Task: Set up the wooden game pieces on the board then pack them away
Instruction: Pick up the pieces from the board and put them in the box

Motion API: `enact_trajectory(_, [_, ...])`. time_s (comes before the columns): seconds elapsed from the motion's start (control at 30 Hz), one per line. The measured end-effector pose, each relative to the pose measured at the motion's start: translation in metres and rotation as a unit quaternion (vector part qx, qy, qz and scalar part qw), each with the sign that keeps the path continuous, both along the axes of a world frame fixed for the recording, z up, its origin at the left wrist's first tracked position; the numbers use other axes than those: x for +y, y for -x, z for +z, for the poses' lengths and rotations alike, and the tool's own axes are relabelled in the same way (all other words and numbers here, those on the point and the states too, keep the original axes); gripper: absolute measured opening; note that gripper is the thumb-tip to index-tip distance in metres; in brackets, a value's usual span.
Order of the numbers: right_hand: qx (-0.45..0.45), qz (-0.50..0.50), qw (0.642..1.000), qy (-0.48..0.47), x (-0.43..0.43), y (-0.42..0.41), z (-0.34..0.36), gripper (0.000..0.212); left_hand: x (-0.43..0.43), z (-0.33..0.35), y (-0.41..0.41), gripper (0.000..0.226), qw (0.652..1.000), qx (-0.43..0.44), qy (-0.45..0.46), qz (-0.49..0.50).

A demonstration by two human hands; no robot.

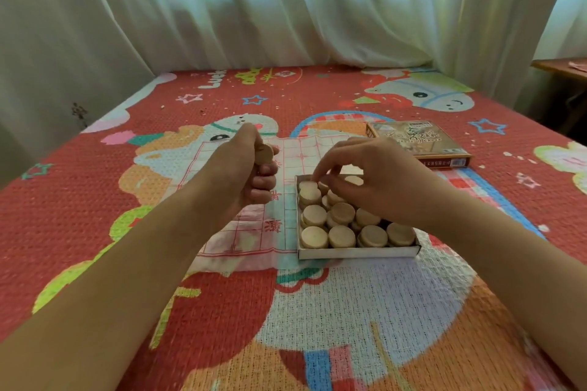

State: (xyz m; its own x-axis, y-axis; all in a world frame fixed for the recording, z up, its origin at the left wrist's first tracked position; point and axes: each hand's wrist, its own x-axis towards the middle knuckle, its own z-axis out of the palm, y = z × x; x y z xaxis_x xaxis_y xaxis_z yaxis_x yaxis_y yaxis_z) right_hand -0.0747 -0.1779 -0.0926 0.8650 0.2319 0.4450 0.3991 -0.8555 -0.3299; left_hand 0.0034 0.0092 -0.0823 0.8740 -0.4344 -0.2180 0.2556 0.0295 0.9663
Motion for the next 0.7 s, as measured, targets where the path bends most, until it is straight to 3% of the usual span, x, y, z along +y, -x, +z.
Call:
enact_trajectory(0.1, [-0.035,-0.046,0.998,-0.025,-0.002,-0.003,-0.002,0.010,-0.003,-0.009,-0.001,0.021,0.974,-0.197,-0.110,-0.009])
enact_trajectory(0.17, [-0.038,-0.073,0.996,-0.040,-0.004,-0.004,-0.003,0.010,-0.004,-0.018,-0.002,0.020,0.912,-0.360,-0.194,-0.038])
enact_trajectory(0.23, [-0.034,-0.104,0.993,-0.043,-0.006,-0.005,-0.003,0.012,-0.005,-0.026,-0.007,0.020,0.868,-0.426,-0.245,-0.066])
enact_trajectory(0.3, [-0.027,-0.129,0.990,-0.044,-0.009,-0.006,-0.003,0.013,-0.007,-0.030,-0.011,0.021,0.854,-0.435,-0.274,-0.084])
enact_trajectory(0.5, [-0.039,-0.198,0.978,-0.047,-0.017,-0.009,-0.003,0.014,-0.010,-0.033,-0.011,0.016,0.863,-0.436,-0.247,-0.070])
enact_trajectory(0.7, [-0.010,-0.216,0.975,-0.051,-0.022,-0.009,-0.002,0.014,-0.012,-0.033,-0.012,0.019,0.848,-0.441,-0.288,-0.056])
